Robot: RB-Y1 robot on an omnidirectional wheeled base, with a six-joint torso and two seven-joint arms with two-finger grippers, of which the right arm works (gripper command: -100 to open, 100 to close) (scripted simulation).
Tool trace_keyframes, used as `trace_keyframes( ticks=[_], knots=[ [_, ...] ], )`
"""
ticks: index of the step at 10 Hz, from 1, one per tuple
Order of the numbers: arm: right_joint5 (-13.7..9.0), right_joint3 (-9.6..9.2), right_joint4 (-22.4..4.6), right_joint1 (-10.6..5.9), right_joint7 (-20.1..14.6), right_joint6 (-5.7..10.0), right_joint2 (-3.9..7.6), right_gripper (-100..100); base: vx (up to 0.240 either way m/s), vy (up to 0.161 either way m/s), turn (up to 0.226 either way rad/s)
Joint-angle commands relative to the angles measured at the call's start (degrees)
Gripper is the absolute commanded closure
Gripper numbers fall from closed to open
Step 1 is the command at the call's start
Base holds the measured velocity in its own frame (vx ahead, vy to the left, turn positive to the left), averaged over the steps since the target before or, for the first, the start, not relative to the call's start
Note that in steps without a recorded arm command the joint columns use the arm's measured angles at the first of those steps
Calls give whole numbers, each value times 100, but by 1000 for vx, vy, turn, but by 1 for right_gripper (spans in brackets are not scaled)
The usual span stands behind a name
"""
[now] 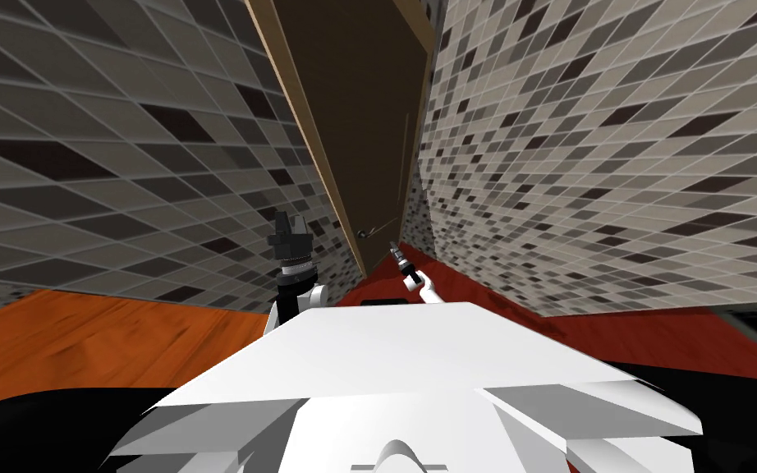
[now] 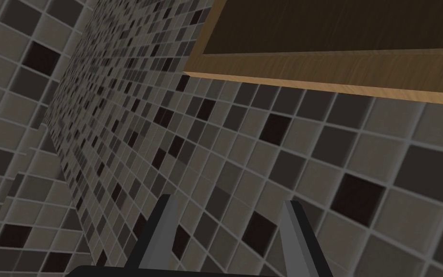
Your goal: Push the door open
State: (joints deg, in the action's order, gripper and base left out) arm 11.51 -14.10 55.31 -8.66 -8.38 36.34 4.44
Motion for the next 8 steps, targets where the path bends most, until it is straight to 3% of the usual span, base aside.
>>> trace_keyframes(
  ticks=[1, 8],
  knots=[
    [43, -54, -194, -92, -22, 34, -42, -100, 67, -45, 104],
    [180, -215, -950, -477, -110, 162, -212, -100, 69, -48, 87]
  ],
)
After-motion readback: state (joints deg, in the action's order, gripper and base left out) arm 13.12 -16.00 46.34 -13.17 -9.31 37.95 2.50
